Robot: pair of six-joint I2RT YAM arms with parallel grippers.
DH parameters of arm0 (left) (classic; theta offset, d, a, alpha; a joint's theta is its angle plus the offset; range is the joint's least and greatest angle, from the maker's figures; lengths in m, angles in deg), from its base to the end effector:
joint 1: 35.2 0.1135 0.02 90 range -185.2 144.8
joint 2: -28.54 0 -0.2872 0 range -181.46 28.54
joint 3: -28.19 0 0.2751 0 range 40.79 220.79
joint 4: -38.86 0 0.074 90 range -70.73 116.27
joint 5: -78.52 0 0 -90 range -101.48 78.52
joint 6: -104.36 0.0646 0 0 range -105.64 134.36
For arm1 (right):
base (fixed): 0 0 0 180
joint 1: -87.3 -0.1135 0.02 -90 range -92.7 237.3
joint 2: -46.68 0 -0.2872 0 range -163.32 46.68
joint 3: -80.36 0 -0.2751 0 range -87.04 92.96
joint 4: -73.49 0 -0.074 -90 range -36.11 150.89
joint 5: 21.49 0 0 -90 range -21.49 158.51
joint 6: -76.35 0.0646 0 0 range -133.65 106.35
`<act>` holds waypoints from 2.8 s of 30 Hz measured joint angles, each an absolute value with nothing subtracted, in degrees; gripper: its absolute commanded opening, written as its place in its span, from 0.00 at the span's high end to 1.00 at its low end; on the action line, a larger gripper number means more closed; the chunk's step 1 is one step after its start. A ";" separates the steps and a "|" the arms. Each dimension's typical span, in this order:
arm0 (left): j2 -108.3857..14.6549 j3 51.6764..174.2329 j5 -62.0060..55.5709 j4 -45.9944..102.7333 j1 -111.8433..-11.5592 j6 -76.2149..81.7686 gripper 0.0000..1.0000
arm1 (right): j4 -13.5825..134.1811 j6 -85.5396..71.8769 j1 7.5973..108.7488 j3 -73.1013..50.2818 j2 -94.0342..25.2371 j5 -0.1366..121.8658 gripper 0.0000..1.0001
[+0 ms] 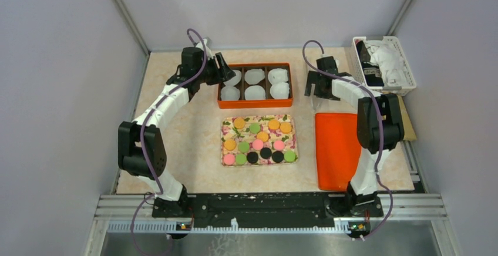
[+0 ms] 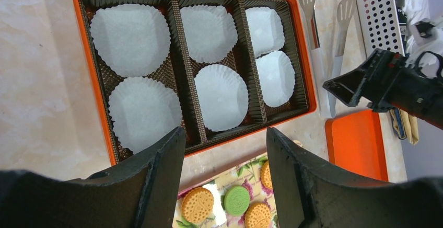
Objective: Pack the cookies
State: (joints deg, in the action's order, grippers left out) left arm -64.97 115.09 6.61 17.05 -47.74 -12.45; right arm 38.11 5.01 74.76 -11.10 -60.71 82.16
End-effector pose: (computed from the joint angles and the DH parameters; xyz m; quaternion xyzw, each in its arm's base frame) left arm 0.4153 -0.1129 0.3041 -0.0255 0.8518 -0.2974 0.4305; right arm 0.4388 0.0820 0.1877 0.0869 0.9416 -0.0269 0.3241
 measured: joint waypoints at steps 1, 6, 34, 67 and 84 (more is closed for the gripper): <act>-64.97 115.09 6.61 17.05 -47.74 -12.45 0.35 | 38.04 5.10 74.98 -10.66 -61.91 81.96 0.01; -65.02 115.09 6.59 16.99 -47.74 -12.45 0.35 | 37.19 5.56 75.01 -7.74 -65.59 81.17 0.01; -66.96 115.07 6.98 15.81 -47.74 -12.49 0.34 | 32.08 7.54 75.25 8.24 -78.24 84.25 0.11; -68.14 115.07 8.36 14.61 -47.74 -12.74 0.34 | 29.17 4.42 75.60 9.03 -75.90 76.91 0.57; -68.14 115.07 8.42 14.61 -47.74 -12.76 0.34 | 22.92 2.80 75.03 12.42 -66.29 74.75 0.49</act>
State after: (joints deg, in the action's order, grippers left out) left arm -68.14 115.07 8.42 14.61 -47.74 -12.76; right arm 22.92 2.80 75.03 12.42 -66.29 74.75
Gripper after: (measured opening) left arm 0.660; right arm 0.504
